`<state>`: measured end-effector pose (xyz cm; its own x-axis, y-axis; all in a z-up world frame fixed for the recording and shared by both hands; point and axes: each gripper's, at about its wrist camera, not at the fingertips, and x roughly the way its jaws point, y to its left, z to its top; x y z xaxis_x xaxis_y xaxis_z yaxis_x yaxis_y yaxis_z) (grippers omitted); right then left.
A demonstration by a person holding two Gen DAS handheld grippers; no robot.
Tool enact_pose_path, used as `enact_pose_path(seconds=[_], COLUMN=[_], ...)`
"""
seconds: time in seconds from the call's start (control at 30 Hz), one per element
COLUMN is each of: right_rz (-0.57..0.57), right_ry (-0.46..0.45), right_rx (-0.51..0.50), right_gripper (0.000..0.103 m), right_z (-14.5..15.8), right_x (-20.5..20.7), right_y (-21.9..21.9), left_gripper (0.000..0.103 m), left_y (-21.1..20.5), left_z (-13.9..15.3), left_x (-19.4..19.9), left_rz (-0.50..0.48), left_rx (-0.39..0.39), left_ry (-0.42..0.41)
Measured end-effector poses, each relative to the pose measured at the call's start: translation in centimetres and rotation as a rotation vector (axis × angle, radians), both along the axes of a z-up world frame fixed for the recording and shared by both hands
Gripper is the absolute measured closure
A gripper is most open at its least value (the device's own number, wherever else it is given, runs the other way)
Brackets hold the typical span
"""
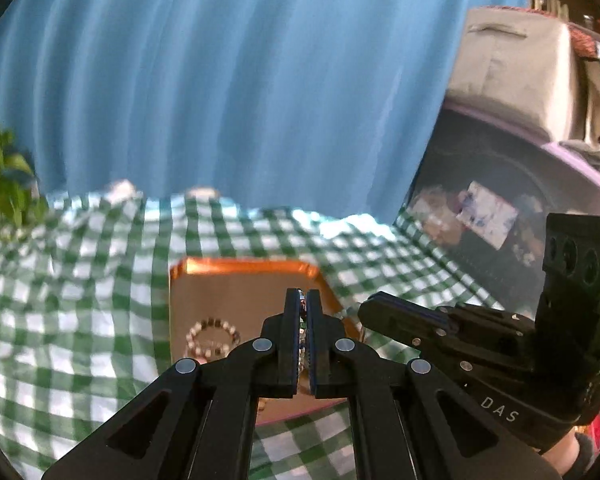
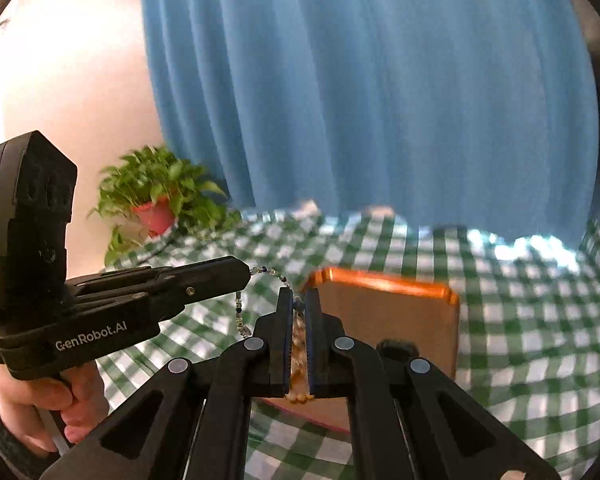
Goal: Organize jewelry
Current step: 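Lift both held bracelets and carry them over the copper tray, then lower both bracelets into the tray and open both tools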
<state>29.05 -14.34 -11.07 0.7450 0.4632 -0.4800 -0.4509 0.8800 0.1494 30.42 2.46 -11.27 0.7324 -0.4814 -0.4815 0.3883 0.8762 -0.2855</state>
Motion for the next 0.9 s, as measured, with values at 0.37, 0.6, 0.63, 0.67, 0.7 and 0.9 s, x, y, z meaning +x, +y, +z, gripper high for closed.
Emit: enact_pose_path(seconds=[0.37, 0.6, 0.63, 0.67, 0.7, 0.9], right_rz=[-0.038, -0.09, -0.105, -0.119, -0.132, -0.159], right_ry=[0.213, 0.3, 0.304, 0.316, 0.329, 0.332], right_rx=[-0.127, -0.178, -0.179, -0.174, -0.177, -0.171], right_gripper=[0.098, 0.097, 0.097, 0.093, 0.086, 0.062], right_z=[-9.0, -11.8, -12.0, -12.2, -12.5, -12.7], right_x=[3.7, 5.5, 5.6, 5.7, 5.9, 5.7], right_y=[1.1, 0.5, 0.2, -0.2, -0.5, -1.7], left_gripper=[0.1, 0.098, 0.097, 0.097, 0.097, 0.028], left_y=[-1.8, -2.1, -2.0, -1.9, -1.8, -1.8], left_z=[-11.1, -13.0, -13.2, -13.1, -13.1, -12.3], left_x=[4.6, 6.0, 6.1, 6.2, 6.3, 5.7], left_rz=[0.026, 0.054, 0.064, 0.077, 0.094, 0.123], left_rx=[0.16, 0.183, 0.183, 0.186, 0.189, 0.228], left_ry=[0.256, 0.312, 0.319, 0.321, 0.314, 0.25])
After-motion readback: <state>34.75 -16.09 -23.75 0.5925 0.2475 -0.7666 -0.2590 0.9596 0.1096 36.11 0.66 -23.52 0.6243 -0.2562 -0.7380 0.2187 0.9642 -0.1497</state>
